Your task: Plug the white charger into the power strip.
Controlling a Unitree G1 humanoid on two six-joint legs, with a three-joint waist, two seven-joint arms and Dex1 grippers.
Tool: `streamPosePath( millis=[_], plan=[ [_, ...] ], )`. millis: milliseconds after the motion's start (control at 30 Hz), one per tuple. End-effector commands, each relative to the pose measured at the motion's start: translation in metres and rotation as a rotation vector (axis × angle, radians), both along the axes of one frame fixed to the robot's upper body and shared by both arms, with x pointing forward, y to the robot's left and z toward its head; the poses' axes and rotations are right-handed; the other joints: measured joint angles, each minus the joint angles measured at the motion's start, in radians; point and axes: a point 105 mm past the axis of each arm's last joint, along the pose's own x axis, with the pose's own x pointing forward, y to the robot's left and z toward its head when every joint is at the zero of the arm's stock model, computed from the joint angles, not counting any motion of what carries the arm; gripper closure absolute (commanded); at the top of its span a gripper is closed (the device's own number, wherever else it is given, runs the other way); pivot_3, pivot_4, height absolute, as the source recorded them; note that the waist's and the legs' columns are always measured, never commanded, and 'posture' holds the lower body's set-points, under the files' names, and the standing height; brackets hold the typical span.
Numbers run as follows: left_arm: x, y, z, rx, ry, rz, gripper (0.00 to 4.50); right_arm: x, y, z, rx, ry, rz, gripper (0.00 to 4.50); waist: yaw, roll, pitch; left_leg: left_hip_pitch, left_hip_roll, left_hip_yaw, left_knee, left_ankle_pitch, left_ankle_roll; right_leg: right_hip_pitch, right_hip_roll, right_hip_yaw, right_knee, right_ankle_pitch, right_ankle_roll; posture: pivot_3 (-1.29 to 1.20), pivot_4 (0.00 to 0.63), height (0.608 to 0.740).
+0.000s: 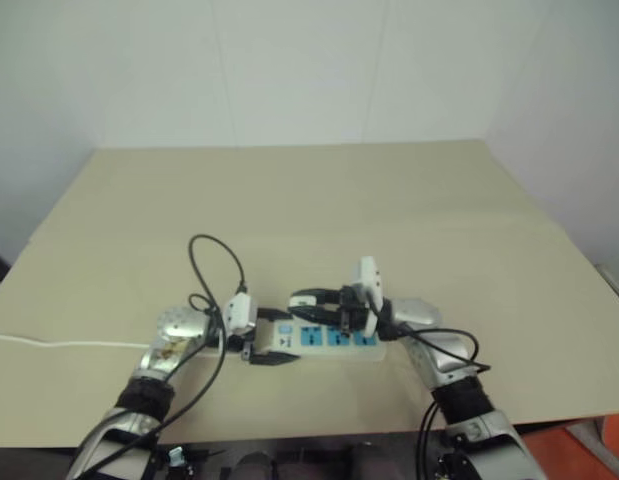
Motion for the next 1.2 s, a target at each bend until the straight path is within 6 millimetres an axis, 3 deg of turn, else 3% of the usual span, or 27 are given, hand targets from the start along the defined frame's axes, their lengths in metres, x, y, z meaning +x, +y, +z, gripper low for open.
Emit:
streamPosePath(
  millis=[33, 400, 633, 800, 1200],
  plan=[
    [-0.011, 0.003, -0.021, 0.093, 0.059, -0.033, 1.23, -0.004, 0.002, -0.006, -0.03, -0.004, 0.013, 3.34, 0.0, 0.0, 0.0, 0.0, 0.0, 0.0, 0.0, 0.0, 0.0, 0.0, 0.0, 0.0, 0.0, 0.0, 0.0, 0.0, 0.15, 0.74],
    [-0.009, 0.003, -0.023, 0.099, 0.062, -0.027, 1.23, -0.007, -0.008, -0.016, -0.077, 0.01, 0.017, 3.34, 0.001, 0.0, 0.0, 0.0, 0.0, 0.0, 0.0, 0.0, 0.0, 0.0, 0.0, 0.0, 0.0, 0.0, 0.0, 0.0, 0.15, 0.74],
    [-0.008, 0.003, -0.023, 0.102, 0.063, -0.027, 1.23, -0.012, -0.003, -0.02, -0.088, 0.009, 0.029, 3.34, 0.0, 0.0, 0.0, 0.003, 0.0, 0.0, 0.0, 0.0, 0.0, 0.003, 0.0, 0.0, 0.0, 0.0, 0.0, 0.0, 0.15, 0.74],
    [-0.009, 0.001, -0.024, 0.101, 0.064, -0.03, 1.23, -0.011, 0.002, -0.022, -0.093, 0.007, 0.028, 3.34, -0.001, 0.0, 0.0, 0.014, 0.001, 0.0, -0.004, 0.0, 0.0, 0.015, 0.0, 0.0, -0.004, -0.001, 0.0, 0.0, 0.15, 0.74],
    [-0.009, 0.002, -0.024, 0.103, 0.063, -0.036, 1.23, 0.001, 0.004, -0.021, -0.082, 0.003, -0.025, 3.34, -0.003, 0.0, 0.0, 0.016, 0.002, 0.0, -0.004, 0.0, 0.0, 0.015, 0.001, 0.0, -0.003, -0.001, 0.0, 0.0, 0.15, 0.74]
  ],
)
